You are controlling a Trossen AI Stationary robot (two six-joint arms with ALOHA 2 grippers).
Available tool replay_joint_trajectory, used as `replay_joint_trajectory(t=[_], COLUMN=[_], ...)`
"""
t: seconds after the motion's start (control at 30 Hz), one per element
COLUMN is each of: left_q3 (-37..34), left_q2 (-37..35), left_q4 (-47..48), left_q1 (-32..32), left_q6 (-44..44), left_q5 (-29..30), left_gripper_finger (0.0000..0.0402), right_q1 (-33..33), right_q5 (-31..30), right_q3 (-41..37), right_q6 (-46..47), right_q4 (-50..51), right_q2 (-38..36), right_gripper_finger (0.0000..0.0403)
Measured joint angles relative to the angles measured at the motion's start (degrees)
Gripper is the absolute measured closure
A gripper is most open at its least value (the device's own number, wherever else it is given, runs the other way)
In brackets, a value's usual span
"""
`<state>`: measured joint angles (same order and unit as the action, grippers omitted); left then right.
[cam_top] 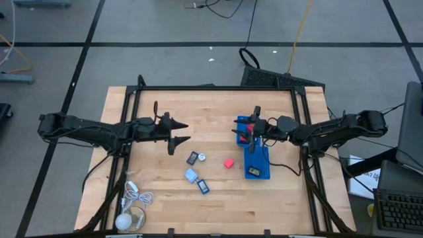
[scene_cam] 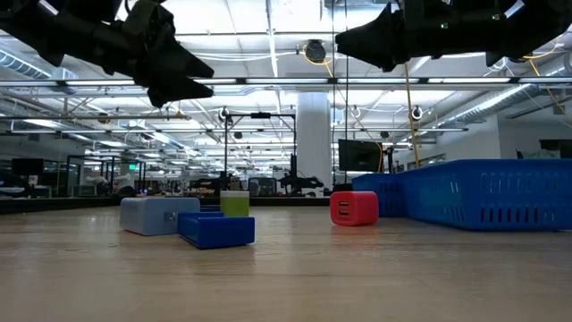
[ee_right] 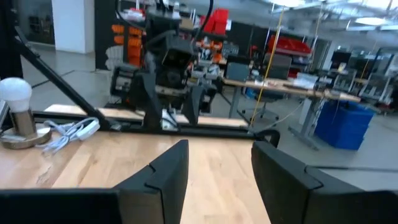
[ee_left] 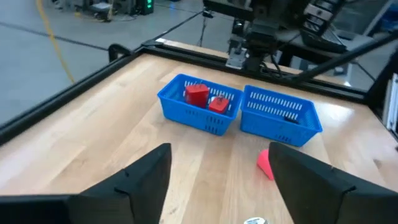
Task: Pick & Place Office items
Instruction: Put the pink charger adapter into the top blue bin
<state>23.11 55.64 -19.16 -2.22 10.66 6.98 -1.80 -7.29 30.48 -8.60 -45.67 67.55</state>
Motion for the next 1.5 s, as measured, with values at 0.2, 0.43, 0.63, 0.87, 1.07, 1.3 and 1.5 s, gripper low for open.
replay_joint_trajectory(t=[0.2,0.43,0.63,0.87,1.07,1.3,1.5], left_q3=[0.0,0.0,0.0,0.0,0.0,0.0,0.0], left_q2=[1.4,2.0,2.0,2.1,3.4,5.2,5.2], left_q4=[-1.9,-2.6,-6.5,-7.5,-7.7,-9.4,-9.4], left_q1=[-1.5,-1.6,-1.6,-1.5,-1.5,-1.5,-1.5], left_q6=[-7.4,-10.8,-10.0,-3.2,-2.0,0.7,0.4], left_q5=[-4.2,-4.0,-3.9,-3.9,-3.9,-3.9,-3.9], left_gripper_finger=[0.0104,0.0105,0.0104,0.0104,0.0115,0.0124,0.0123], right_q1=[-1.7,-4.8,-5.5,-4.4,-0.3,8.6,16.5], right_q5=[-0.1,-0.1,-0.1,2.3,7.2,7.5,3.2], right_q3=[0.0,0.0,0.0,0.0,-0.2,-0.6,5.5], right_q6=[-2.8,0.3,2.3,5.3,12.1,13.5,9.1], right_q4=[-4.6,-5.5,-5.4,-1.3,2.1,-1.1,1.7], right_q2=[0.0,0.0,0.0,0.0,1.9,7.7,13.4], right_gripper_finger=[0.0241,0.0241,0.0243,0.0242,0.0241,0.0247,0.0211])
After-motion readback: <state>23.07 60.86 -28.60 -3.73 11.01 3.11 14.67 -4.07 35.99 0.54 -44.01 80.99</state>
